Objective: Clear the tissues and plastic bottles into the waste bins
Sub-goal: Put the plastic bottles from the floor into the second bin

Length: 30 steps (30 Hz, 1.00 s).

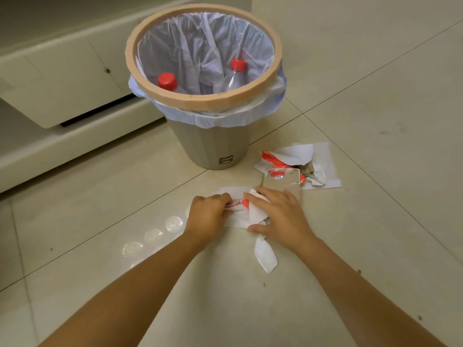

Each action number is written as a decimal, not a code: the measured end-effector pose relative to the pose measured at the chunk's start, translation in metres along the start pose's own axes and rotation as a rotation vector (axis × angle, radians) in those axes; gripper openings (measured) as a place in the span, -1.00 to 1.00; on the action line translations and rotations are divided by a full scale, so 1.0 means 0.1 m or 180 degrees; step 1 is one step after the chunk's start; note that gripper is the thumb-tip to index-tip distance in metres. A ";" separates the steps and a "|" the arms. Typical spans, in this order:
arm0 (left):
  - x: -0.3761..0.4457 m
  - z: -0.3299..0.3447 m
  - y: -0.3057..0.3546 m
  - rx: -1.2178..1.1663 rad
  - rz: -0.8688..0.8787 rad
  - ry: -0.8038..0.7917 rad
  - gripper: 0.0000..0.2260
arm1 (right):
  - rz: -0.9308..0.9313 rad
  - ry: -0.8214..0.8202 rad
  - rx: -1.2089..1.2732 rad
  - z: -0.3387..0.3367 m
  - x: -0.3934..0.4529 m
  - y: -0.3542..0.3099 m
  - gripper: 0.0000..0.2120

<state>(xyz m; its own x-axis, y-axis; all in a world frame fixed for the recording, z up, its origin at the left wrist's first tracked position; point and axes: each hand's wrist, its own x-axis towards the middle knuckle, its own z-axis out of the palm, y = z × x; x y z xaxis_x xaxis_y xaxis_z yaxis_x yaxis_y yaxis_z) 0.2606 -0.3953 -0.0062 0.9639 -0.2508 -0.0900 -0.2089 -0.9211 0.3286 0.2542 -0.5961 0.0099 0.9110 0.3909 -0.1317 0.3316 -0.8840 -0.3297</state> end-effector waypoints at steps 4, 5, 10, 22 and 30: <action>0.00 -0.13 -0.03 -0.0021 -0.0070 -0.0064 -0.91 | -0.0269 0.0515 -0.0010 0.13 -0.03 -0.01 -0.53; 0.00 -0.16 -0.04 -0.0019 -0.0113 -0.0099 -0.89 | -0.0327 0.0698 0.0095 0.14 -0.04 0.00 -0.57; -0.03 -0.26 -0.22 -0.0294 -0.0547 0.0059 -0.88 | 0.0688 0.1461 0.1616 0.05 -0.17 0.01 -0.74; -0.01 -0.20 -0.08 -0.1761 -0.1285 -0.0109 -0.88 | 0.2219 0.1525 0.3463 -0.08 -0.18 0.14 -0.74; 0.00 -0.18 0.01 -0.1488 -0.1286 -0.0450 -0.79 | 0.3274 0.0789 0.4246 -0.25 -0.16 0.13 -0.58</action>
<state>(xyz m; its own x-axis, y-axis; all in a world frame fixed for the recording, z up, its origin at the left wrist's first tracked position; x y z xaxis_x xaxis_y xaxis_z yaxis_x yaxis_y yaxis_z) 0.2633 -0.3913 0.0111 0.9138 0.0232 -0.4056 0.2919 -0.7319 0.6158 0.2503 -0.6203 0.0305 0.6585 -0.3229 -0.6798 -0.6785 0.1362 -0.7219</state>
